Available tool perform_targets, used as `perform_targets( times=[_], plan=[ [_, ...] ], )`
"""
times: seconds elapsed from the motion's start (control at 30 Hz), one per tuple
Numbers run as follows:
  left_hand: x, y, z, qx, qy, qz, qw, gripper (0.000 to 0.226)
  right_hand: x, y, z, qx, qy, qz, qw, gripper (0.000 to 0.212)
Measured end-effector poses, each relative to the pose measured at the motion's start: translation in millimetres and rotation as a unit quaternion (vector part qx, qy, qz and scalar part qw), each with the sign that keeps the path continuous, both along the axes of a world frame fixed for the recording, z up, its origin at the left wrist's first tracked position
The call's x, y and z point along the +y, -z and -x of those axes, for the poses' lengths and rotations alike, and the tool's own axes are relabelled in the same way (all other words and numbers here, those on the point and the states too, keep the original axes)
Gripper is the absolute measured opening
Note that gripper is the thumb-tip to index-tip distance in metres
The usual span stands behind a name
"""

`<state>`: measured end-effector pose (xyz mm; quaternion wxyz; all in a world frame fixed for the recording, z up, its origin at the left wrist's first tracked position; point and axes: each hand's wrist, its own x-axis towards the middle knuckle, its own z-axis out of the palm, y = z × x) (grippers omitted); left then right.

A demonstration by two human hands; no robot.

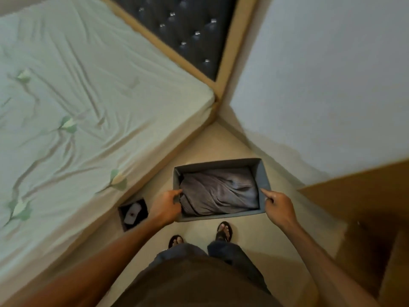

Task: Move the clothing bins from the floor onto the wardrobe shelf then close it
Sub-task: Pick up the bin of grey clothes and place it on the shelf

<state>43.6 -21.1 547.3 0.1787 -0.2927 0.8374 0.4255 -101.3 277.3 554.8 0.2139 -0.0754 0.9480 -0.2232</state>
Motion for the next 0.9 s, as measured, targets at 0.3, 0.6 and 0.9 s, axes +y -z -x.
perform_targets(
  times=[0.3, 0.6, 0.9],
  plan=[
    [126, -23, 129, 0.008, 0.234, -0.014, 0.972, 0.057, 163, -12, -26, 0.041, 0.240, 0.017, 0.970, 0.039],
    [310, -55, 224, 0.103, 0.391, -0.022, 0.914, 0.061, 332, -56, 7, 0.098, 0.407, 0.044, 0.907, 0.041],
    [490, -96, 321, 0.162, 0.491, -0.056, 0.854, 0.044, 480, -122, 61, 0.177, 0.476, 0.014, 0.861, 0.042]
  ],
)
